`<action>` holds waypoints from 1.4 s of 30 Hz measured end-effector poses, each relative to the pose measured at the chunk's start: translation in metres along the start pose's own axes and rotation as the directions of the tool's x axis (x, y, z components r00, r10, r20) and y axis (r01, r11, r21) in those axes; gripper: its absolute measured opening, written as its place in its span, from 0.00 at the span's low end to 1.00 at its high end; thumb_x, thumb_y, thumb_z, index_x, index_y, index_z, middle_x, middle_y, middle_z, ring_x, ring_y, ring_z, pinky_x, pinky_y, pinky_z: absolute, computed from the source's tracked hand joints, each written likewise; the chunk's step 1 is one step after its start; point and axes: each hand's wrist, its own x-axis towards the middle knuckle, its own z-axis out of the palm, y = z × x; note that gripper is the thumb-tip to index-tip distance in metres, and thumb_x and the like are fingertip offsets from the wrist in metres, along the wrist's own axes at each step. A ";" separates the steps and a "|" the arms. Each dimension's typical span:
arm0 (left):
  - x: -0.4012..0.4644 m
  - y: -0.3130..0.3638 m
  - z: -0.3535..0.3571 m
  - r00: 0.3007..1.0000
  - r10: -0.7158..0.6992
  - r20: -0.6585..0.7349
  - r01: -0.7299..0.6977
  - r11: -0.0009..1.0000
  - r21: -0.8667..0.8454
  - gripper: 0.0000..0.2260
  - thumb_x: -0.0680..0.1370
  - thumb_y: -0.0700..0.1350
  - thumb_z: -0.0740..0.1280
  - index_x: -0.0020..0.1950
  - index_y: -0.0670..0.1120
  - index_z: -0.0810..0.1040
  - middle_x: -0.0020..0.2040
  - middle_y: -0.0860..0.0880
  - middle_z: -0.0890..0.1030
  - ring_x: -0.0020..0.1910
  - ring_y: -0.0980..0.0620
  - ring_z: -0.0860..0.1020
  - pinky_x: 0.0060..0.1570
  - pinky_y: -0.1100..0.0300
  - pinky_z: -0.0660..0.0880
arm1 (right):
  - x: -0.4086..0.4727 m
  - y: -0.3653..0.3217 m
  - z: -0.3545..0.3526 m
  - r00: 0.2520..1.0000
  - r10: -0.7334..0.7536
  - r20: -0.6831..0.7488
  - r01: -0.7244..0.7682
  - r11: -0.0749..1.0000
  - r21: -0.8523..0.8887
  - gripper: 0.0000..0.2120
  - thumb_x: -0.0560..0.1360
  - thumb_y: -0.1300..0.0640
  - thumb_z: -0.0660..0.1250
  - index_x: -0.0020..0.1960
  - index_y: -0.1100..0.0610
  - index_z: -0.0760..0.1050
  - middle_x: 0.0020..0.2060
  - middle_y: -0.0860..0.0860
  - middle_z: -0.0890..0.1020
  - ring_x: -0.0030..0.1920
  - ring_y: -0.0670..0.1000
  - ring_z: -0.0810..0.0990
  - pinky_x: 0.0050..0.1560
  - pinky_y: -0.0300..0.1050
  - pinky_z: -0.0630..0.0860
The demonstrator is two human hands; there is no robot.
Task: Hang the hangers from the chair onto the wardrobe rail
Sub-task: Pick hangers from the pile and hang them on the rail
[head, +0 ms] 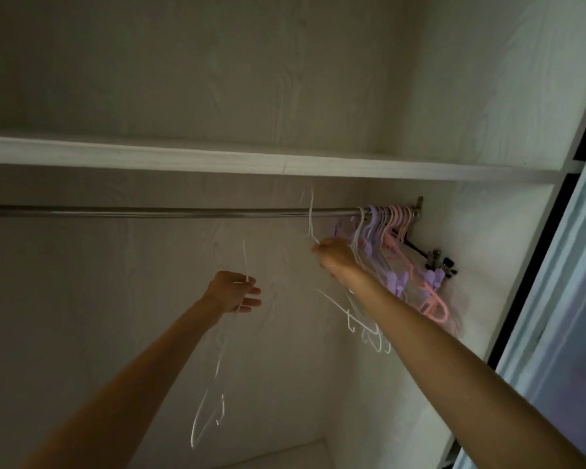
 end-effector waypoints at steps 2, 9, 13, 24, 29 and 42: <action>0.002 0.002 -0.002 1.000 -0.006 -0.002 0.006 1.000 -0.001 0.04 0.79 0.38 0.63 0.53 0.40 0.75 0.38 0.47 0.79 0.20 0.58 0.78 0.23 0.67 0.76 | 0.009 0.006 0.014 0.997 0.061 0.052 -0.058 0.997 -0.052 0.16 0.78 0.58 0.57 0.60 0.64 0.75 0.53 0.58 0.79 0.51 0.57 0.78 0.46 0.44 0.72; 0.010 0.002 -0.019 0.999 -0.006 -0.033 0.007 1.000 0.015 0.03 0.78 0.36 0.63 0.45 0.40 0.76 0.45 0.41 0.79 0.20 0.58 0.78 0.22 0.69 0.75 | 0.010 0.032 0.042 0.994 0.043 0.100 -0.025 0.983 -0.181 0.17 0.77 0.56 0.54 0.61 0.59 0.74 0.56 0.60 0.79 0.52 0.62 0.80 0.48 0.48 0.75; 0.013 0.004 -0.019 0.999 -0.014 -0.042 0.014 1.000 0.000 0.05 0.78 0.36 0.64 0.52 0.38 0.76 0.39 0.45 0.80 0.20 0.58 0.78 0.22 0.69 0.75 | 0.001 0.023 0.031 0.995 -0.080 0.061 0.098 0.904 -0.417 0.19 0.78 0.55 0.55 0.66 0.60 0.67 0.62 0.60 0.75 0.60 0.60 0.76 0.59 0.51 0.74; 0.021 0.010 -0.005 0.999 -0.019 -0.040 0.020 1.000 0.015 0.08 0.78 0.40 0.64 0.56 0.41 0.78 0.48 0.45 0.82 0.31 0.57 0.81 0.34 0.65 0.76 | 0.063 -0.011 0.012 0.742 -0.667 0.059 0.493 0.485 -0.722 0.25 0.80 0.52 0.57 0.74 0.55 0.57 0.71 0.54 0.66 0.71 0.55 0.64 0.73 0.54 0.50; 0.021 0.010 -0.003 0.999 -0.025 -0.037 0.025 1.000 0.009 0.09 0.79 0.40 0.64 0.57 0.40 0.77 0.45 0.47 0.82 0.37 0.54 0.81 0.36 0.63 0.76 | 0.078 0.009 -0.007 0.666 -0.745 0.040 0.517 0.422 -0.745 0.25 0.73 0.59 0.67 0.69 0.59 0.67 0.63 0.57 0.76 0.62 0.58 0.75 0.71 0.55 0.58; 0.013 0.018 0.007 1.000 -0.024 0.010 0.023 0.996 0.082 0.12 0.78 0.42 0.65 0.60 0.38 0.75 0.50 0.45 0.80 0.39 0.55 0.78 0.38 0.65 0.73 | 0.084 0.036 -0.064 0.873 -0.486 -0.050 0.252 0.535 -0.806 0.34 0.72 0.62 0.65 0.75 0.55 0.56 0.69 0.55 0.70 0.71 0.55 0.63 0.73 0.51 0.50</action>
